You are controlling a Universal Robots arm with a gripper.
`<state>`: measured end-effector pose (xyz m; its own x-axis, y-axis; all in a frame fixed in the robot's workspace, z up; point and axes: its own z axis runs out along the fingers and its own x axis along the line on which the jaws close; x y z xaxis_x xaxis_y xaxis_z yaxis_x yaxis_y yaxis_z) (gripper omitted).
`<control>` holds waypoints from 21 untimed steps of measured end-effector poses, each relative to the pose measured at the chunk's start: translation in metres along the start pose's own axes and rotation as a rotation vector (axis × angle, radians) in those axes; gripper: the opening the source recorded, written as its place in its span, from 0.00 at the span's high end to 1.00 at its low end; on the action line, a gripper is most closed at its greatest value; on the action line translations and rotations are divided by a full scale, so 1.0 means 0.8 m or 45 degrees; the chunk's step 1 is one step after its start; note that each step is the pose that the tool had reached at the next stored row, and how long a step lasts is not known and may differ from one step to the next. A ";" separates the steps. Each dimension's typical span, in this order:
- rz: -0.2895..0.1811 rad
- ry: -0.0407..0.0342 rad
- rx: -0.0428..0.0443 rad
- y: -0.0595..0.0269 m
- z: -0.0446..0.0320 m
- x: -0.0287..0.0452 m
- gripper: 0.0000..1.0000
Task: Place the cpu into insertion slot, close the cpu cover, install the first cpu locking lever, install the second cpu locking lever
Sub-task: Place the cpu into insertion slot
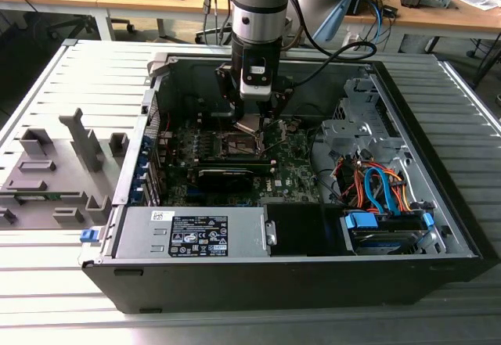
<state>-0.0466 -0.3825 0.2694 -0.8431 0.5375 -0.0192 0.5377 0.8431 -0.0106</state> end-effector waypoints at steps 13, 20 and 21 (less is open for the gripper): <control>0.010 -0.0004 0.001 0.000 0.0002 0.0000 0.46; 0.014 -0.0005 0.001 0.000 0.0003 0.0000 0.46; 0.015 -0.0004 0.001 0.000 0.0003 0.0000 0.46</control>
<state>-0.0466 -0.3825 0.2692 -0.8368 0.5472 -0.0197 0.5474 0.8368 -0.0114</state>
